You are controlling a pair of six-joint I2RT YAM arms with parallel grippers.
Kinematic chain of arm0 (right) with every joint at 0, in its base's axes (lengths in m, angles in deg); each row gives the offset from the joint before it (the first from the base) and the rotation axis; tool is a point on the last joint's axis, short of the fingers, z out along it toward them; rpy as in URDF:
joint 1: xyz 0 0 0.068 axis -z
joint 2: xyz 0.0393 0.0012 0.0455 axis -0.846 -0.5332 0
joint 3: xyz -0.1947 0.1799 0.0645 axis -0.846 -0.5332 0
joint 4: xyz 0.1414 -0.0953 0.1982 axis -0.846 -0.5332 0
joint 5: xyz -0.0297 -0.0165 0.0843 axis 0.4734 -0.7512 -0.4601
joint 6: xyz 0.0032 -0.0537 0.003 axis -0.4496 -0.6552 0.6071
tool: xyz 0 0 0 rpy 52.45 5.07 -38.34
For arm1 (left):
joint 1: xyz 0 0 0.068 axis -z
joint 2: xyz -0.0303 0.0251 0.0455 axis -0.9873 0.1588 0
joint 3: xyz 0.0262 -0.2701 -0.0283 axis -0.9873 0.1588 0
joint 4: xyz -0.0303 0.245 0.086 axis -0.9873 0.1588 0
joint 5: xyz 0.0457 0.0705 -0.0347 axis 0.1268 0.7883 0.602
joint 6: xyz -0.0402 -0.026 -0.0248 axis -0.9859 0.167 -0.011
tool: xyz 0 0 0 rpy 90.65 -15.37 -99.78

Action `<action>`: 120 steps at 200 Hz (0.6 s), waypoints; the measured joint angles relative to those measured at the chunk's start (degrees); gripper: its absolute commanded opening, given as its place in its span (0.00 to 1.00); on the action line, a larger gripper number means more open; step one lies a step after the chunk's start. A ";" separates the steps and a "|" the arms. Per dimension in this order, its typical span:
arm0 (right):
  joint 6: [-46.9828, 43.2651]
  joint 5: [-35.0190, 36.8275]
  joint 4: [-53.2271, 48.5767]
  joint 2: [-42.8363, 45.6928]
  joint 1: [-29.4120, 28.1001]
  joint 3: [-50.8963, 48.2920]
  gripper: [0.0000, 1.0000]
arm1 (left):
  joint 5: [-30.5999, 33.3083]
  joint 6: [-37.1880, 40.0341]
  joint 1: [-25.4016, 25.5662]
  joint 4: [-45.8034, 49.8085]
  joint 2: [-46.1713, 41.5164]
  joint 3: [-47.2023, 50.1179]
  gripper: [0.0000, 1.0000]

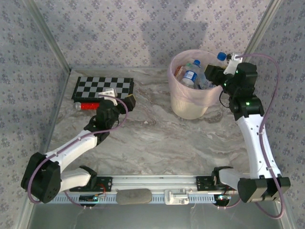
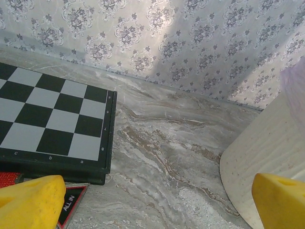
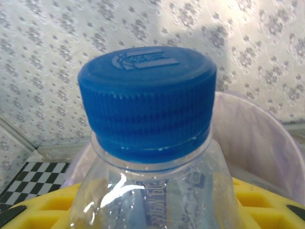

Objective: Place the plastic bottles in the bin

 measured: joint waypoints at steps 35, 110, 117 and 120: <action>3.50 -4.09 3.08 -2.05 3.85 -1.18 0.50 | 0.02 -0.44 0.00 0.00 0.04 0.00 1.00; 6.21 -8.28 2.47 -7.23 5.27 -2.29 0.82 | 0.07 -1.07 0.00 0.02 0.02 0.28 1.00; 6.36 -8.20 2.43 -7.28 5.27 -1.92 0.92 | 0.09 -1.07 0.00 0.02 0.02 0.37 1.00; 6.56 -8.20 2.29 -7.28 5.31 -1.68 0.95 | 0.09 -1.07 0.00 0.04 0.02 0.39 1.00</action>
